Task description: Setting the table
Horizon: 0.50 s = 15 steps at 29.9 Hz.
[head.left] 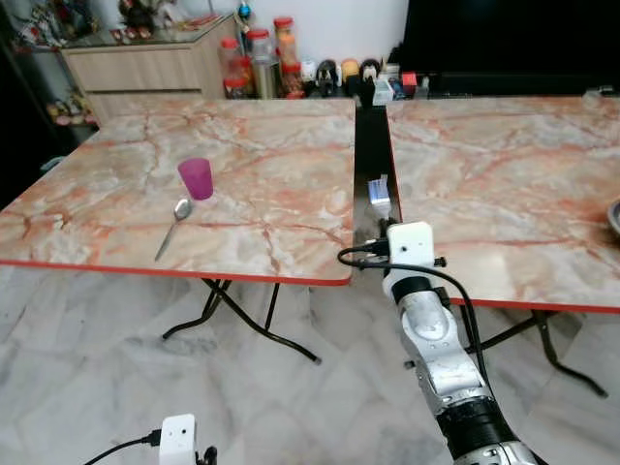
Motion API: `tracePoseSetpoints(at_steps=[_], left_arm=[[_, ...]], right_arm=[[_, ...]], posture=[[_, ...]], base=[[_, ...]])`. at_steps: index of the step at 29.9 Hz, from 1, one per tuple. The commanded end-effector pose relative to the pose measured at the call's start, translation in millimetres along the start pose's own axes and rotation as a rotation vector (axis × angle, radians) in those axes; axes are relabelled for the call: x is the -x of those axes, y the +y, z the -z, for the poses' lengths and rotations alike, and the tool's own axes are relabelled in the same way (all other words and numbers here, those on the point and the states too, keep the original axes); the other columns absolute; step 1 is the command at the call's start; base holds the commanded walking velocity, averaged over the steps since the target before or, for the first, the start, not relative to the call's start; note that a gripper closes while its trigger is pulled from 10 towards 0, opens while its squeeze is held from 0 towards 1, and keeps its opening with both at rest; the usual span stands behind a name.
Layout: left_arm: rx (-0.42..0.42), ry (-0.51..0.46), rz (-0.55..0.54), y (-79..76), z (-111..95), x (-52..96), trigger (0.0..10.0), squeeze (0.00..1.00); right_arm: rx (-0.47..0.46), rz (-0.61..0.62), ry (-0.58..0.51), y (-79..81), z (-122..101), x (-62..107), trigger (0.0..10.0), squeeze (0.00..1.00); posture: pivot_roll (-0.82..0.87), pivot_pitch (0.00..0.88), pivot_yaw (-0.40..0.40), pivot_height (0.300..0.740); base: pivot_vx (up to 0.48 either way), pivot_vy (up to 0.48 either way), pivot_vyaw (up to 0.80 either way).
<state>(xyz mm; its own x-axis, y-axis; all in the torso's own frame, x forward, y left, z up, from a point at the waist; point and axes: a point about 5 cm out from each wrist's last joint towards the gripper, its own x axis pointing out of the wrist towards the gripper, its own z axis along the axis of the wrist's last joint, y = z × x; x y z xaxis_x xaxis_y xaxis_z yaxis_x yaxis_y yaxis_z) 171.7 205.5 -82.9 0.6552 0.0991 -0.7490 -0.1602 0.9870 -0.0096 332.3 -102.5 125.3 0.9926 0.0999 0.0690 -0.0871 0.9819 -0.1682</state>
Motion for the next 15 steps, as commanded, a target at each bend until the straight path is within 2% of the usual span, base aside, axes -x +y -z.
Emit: tracePoseSetpoints(at_steps=[1, 15], left_arm=[[-0.014, -0.004, -0.001, 1.5, -2.6, -0.6, 10.0, 0.0], [-0.004, -0.005, 0.0, 0.0, -2.4, -0.7, 10.0, 0.0]], right_arm=[[-0.01, -0.008, -0.008, 2.3, -4.6, -2.9, 10.0, 0.0], [-0.006, 0.014, 0.0, -3.4, -3.4, -2.7, 10.0, 0.0]], posture=[[0.03, 0.0, 0.055, 0.74], [0.03, 0.0, 0.058, 0.74]], base=[[0.0, -0.304, 0.0], [0.0, -0.301, 0.0]])
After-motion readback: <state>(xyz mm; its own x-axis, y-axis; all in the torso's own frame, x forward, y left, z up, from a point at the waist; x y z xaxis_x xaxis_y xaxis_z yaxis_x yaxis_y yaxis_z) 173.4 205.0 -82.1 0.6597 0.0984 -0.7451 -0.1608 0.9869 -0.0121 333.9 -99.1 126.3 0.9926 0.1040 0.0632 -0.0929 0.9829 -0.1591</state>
